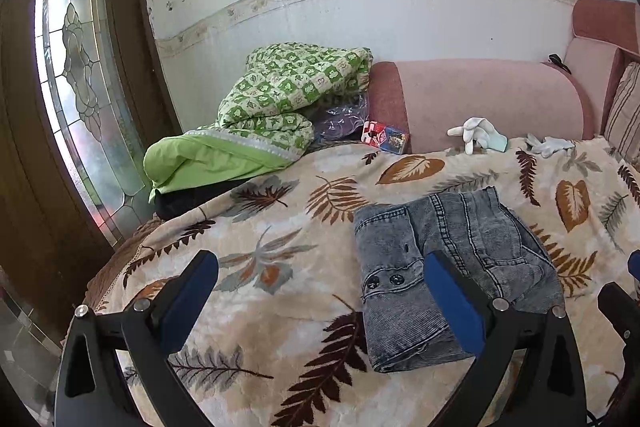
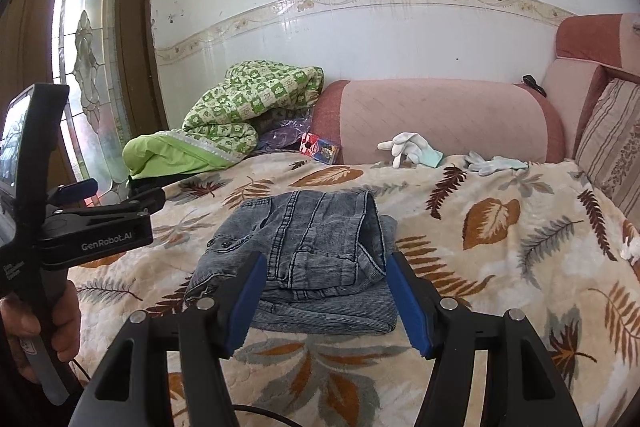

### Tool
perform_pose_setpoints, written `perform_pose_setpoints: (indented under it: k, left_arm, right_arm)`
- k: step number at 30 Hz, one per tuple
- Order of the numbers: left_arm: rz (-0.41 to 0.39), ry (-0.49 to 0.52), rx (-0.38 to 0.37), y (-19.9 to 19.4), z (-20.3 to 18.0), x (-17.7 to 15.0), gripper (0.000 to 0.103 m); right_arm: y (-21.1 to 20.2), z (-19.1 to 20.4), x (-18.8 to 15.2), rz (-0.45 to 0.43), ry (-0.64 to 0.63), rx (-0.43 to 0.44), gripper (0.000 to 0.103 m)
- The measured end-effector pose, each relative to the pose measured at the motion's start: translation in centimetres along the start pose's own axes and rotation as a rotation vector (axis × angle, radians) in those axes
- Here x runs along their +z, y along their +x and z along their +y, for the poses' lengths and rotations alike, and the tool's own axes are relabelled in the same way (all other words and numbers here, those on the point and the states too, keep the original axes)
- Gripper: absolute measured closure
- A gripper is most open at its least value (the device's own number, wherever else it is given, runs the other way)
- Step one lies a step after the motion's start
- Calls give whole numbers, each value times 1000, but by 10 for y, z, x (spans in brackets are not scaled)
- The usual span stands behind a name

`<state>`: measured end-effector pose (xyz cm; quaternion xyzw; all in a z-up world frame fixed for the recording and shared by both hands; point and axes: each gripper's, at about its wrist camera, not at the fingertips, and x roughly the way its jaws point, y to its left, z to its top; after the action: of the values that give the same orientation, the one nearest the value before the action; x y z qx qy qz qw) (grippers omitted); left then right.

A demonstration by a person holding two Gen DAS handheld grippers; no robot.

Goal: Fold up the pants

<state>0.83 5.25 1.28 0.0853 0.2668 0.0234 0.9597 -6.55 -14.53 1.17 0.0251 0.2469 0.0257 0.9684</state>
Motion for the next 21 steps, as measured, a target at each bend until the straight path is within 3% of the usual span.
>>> perform_pose_setpoints:
  k: [21]
  left_arm:
    - [-5,-16,9,-4,5,-5,1]
  right_arm:
    - [5,3,-4,4,-25,4,37]
